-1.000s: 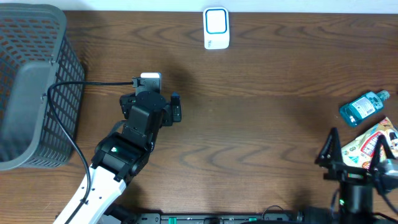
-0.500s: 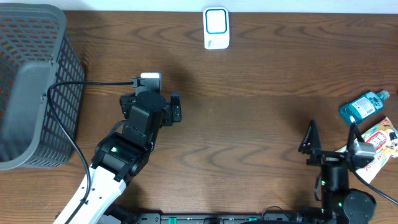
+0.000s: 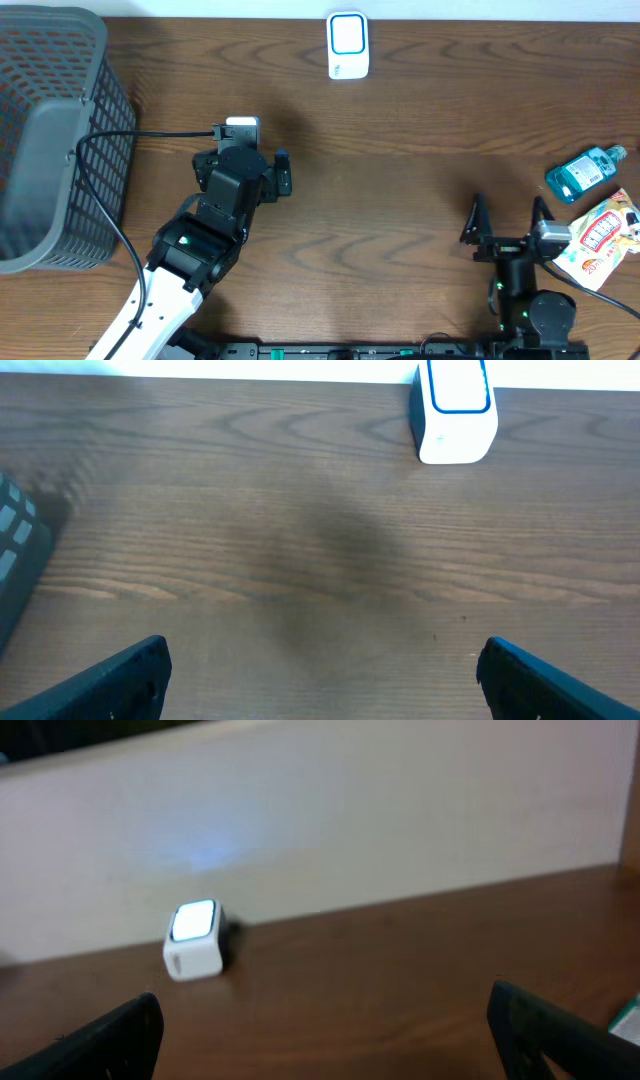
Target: Scan the item barcode
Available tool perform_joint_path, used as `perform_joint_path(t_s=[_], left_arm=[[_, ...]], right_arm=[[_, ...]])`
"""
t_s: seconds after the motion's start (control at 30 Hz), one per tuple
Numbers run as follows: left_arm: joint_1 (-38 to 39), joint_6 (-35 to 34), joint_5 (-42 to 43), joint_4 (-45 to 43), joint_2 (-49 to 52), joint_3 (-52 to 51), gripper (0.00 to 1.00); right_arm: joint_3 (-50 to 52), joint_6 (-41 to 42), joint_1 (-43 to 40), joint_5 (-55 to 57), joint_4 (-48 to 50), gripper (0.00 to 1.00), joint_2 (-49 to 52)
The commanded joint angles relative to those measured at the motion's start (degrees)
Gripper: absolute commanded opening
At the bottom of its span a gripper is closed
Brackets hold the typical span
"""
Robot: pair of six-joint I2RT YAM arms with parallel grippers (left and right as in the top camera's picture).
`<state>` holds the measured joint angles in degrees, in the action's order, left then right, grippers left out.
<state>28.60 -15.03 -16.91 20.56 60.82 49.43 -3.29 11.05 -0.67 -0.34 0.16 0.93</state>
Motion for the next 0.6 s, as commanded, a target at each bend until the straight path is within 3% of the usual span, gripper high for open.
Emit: perform_joint_path(t_s=[0.0,0.13,0.57], left_arm=[[-0.31,0.31,-0.96,0.0,-0.11,0.76,0.98],[-0.31,0.31,-0.96,0.0,-0.11,0.76,0.98],[-0.31,0.31,-0.94,-0.02,-0.11,0.76,0.98]], right_arm=[[2.14,-0.37,0.66,1.64,0.11,0.99,-0.61],[2.97,-0.46,0.66,1.73,-4.81,0.99,-0.61],[2.97,-0.42,0.66,1.29,-4.39,0.99,-0.55]])
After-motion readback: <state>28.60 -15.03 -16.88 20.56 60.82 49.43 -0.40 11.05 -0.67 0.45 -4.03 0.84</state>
